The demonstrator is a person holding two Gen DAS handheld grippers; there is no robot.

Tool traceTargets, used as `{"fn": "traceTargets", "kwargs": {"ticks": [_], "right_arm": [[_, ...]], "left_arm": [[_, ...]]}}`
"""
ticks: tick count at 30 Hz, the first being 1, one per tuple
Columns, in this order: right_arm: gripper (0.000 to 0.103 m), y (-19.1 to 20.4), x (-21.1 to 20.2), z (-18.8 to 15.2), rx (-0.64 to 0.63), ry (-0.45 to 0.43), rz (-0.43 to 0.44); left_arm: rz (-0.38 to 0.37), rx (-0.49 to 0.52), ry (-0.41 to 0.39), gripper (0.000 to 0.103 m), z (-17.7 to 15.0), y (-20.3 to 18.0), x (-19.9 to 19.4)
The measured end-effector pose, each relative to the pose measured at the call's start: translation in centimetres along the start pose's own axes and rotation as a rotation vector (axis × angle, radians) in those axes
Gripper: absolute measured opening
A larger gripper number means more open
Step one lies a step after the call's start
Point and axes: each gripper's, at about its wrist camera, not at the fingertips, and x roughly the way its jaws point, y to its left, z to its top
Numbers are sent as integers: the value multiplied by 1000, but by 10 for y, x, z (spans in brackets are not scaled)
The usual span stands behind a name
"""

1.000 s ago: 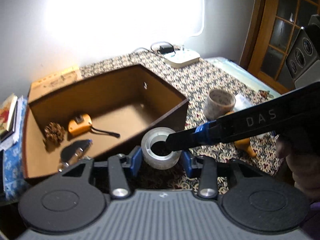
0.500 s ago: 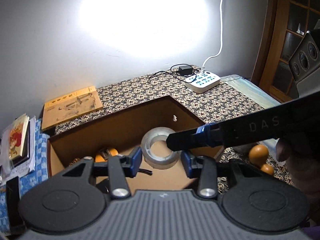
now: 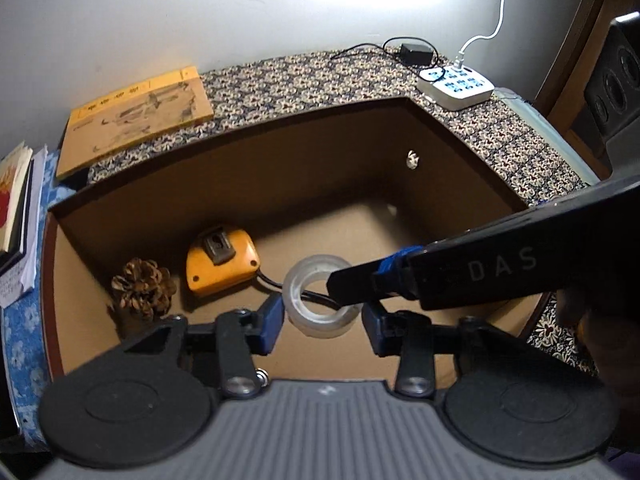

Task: Organize rigid objects
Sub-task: 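Lift the clear tape roll with the right gripper and carry it over the box, then lower the clear tape roll into the box and open the right gripper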

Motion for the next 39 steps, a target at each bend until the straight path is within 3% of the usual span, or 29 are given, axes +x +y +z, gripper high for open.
{"fn": "traceTargets", "kwargs": {"ticks": [6,12,22,29,39], "right_arm": [[0,-2,28,13,20,91,-55],[0,-2,45,18,18,121,-89],[0,6,49,11,-34,57,-129],[0,-6,49,3,42,31,-127],[0,-7,52,3,70,46,-135]], "left_arm": [[13,-33,76,41,4,12,23],[35,-57,111,41,6,17,36],[92,-139,132,42,5,27,44],[127,-125,155,42,5,21,48],[122,-92,161,45,6,19,52]]}}
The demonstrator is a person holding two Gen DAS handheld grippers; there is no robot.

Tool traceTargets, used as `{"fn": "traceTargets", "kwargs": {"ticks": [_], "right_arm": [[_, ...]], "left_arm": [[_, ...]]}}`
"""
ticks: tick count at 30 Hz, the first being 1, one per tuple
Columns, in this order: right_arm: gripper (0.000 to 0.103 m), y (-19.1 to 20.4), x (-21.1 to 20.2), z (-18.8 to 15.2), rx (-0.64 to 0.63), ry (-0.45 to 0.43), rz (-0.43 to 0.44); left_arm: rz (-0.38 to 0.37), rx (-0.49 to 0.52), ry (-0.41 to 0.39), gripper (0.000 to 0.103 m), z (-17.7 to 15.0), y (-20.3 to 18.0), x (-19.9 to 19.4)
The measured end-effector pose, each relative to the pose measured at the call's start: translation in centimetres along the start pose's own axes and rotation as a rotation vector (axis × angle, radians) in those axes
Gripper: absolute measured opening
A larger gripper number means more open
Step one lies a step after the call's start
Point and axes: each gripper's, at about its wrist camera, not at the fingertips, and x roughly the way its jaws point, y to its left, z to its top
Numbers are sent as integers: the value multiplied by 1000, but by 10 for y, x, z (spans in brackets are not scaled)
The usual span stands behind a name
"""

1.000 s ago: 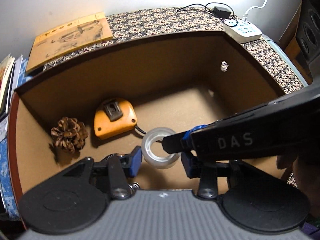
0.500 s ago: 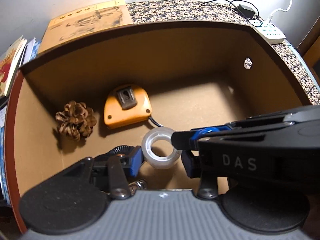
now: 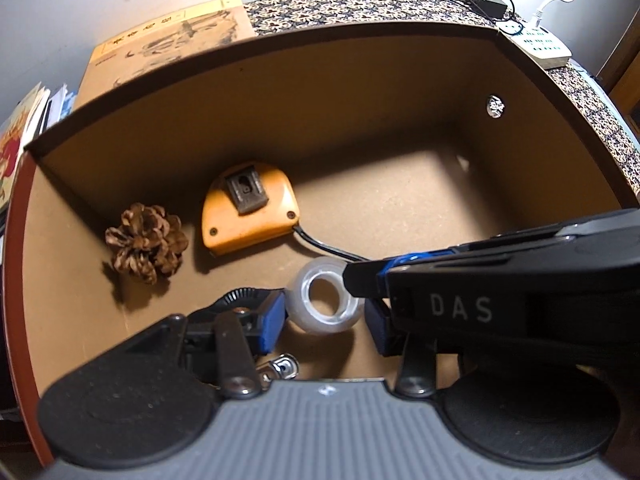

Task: Organize rigid objects
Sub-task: 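Lower the clear tape roll into the box and open the right gripper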

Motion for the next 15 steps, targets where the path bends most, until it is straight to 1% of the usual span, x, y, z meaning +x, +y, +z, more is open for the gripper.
{"fn": "traceTargets", "kwargs": {"ticks": [6,9,15], "right_arm": [[1,0,2,-2,13,12,-13],[4,1,0,-3,27,11,-20],[4,3,-1,-7,43,4,-31]], "left_arm": [[-10,26,6,45,-1,-3,1],[-19,29,8,46,-2,-1,0],[-20,46,8,50,-5,-2,-2]]}}
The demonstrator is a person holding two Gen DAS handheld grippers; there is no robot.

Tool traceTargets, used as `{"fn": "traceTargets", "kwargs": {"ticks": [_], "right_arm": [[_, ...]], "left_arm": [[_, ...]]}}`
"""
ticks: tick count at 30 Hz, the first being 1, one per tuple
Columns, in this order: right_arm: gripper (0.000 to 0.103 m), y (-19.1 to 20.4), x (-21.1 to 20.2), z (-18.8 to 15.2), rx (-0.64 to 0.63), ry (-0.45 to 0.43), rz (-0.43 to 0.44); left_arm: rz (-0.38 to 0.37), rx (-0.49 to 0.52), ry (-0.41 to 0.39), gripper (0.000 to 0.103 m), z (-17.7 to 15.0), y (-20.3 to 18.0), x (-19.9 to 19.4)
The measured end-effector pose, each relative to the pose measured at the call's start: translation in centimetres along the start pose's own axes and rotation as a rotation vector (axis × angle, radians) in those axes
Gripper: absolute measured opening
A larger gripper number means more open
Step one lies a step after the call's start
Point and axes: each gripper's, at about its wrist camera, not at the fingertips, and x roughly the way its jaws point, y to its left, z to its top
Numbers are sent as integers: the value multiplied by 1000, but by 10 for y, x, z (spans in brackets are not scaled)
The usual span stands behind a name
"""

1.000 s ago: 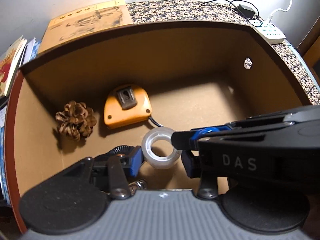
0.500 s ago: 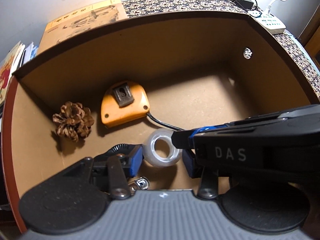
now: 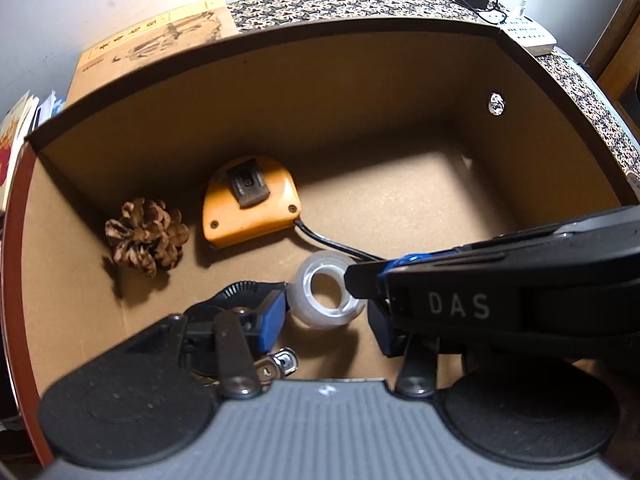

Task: Organize rigid objects
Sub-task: 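Lower the clear tape roll into the box and open the right gripper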

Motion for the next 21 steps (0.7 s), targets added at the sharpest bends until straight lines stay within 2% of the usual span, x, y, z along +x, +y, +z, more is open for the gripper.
{"fn": "traceTargets", "kwargs": {"ticks": [3,8,21], "right_arm": [[5,0,1,2,7,-7,-1],[5,0,1,2,4,-25,-9],[5,-3,2,2,29,-42,-17]], "left_arm": [[16,-18,6,57,2,2,1],[38,-26,1,61,3,3,1],[62,-27,-11,64,3,1,1]]}}
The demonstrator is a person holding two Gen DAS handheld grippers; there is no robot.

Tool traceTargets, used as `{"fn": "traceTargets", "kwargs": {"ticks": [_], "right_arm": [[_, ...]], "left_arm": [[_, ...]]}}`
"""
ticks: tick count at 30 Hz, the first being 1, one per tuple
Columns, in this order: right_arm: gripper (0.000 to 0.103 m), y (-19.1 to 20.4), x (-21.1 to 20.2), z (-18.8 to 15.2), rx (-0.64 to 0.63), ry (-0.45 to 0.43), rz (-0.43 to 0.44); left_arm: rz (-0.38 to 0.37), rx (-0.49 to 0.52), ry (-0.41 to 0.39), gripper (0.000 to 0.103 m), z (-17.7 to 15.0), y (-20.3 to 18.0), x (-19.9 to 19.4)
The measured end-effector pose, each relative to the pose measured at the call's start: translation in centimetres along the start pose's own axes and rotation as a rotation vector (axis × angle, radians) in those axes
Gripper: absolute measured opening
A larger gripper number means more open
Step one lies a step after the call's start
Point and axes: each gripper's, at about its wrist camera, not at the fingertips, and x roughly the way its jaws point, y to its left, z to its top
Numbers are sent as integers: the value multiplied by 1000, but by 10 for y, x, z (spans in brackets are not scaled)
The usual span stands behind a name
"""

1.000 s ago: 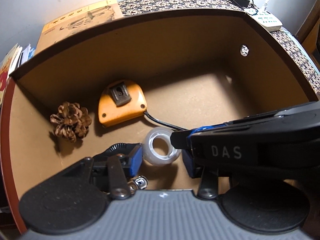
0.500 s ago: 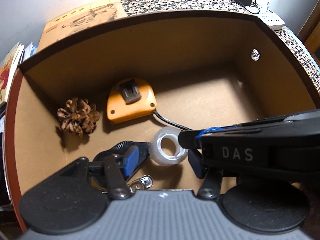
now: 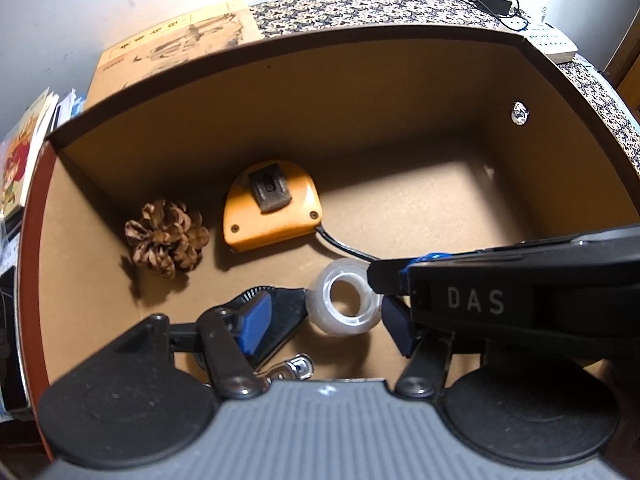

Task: Organize rigid objects
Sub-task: 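Lower the clear tape roll into the box and open the right gripper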

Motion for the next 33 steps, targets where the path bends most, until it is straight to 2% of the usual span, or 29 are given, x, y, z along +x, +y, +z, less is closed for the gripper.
{"fn": "traceTargets", "kwargs": {"ticks": [7,33], "right_arm": [[5,0,1,0,6,12,-13],[5,1,0,0,-22,-15,-19]], "left_arm": [[-2,-12,22,67,4,2,3],[25,-14,6,71,1,-1,3]]}}
